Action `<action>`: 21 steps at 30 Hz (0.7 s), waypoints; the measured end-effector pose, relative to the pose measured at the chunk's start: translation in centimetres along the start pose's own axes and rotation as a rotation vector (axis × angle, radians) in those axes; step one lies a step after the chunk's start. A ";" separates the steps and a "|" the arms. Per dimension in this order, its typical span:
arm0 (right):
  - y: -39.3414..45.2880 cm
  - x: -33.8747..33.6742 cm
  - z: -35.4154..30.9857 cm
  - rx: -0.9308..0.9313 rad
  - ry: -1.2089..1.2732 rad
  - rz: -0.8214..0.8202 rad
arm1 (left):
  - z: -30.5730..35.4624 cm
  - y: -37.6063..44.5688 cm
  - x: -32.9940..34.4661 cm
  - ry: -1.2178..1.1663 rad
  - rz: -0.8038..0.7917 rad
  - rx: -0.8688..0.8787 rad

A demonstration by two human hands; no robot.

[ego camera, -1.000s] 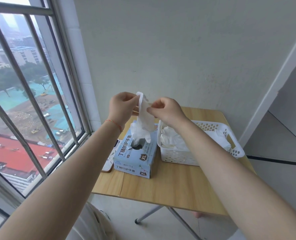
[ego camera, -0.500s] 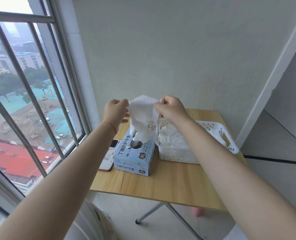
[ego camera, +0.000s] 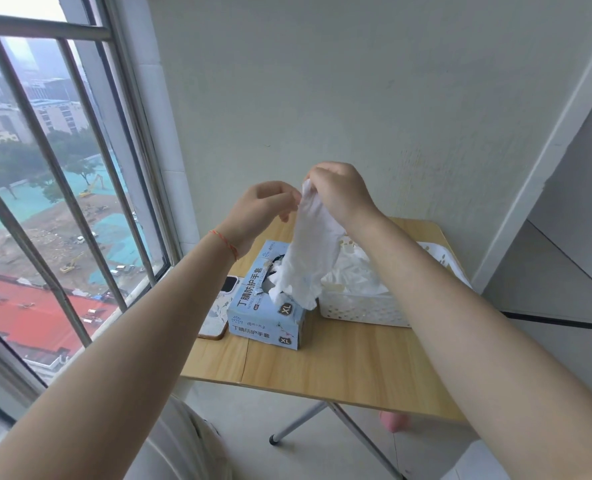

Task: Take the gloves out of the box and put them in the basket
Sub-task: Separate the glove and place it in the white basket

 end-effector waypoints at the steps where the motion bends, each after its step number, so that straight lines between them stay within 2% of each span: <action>1: 0.0 -0.1 -0.1 -0.003 0.002 0.017 | -0.1 -0.1 -0.1 0.036 -0.021 -0.001; 3: 0.1 -0.2 0.1 -0.002 -0.006 0.022 | -0.3 -0.1 0.1 0.054 -0.068 0.007; 6: -0.1 0.1 0.2 -0.012 -0.030 -0.036 | -0.3 0.2 0.8 -0.093 -0.124 0.033; 9: 0.0 0.2 0.3 -0.042 -0.035 -0.047 | -0.6 0.5 1.4 -0.197 -0.148 -0.018; 13: 0.5 -0.3 1.1 -0.029 -0.056 0.016 | -2.0 0.0 1.3 -0.040 -0.208 -0.093; 17: 0.9 -0.8 2.3 0.062 -0.031 0.036 | -4.8 -0.8 1.1 0.195 -0.321 -0.266; 21: 1.5 -0.7 3.7 0.197 0.009 0.014 | -6.2 -0.9 0.1 0.000 -0.355 -0.329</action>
Point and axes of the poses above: each hand's wrist, its own y-axis towards the middle knuckle, its own x-axis out of the palm, z = x × y, the point moved 4 cm from there along y, towards the middle knuckle, and after that the axes turned 10 degrees about y, right-handed, at the moved point
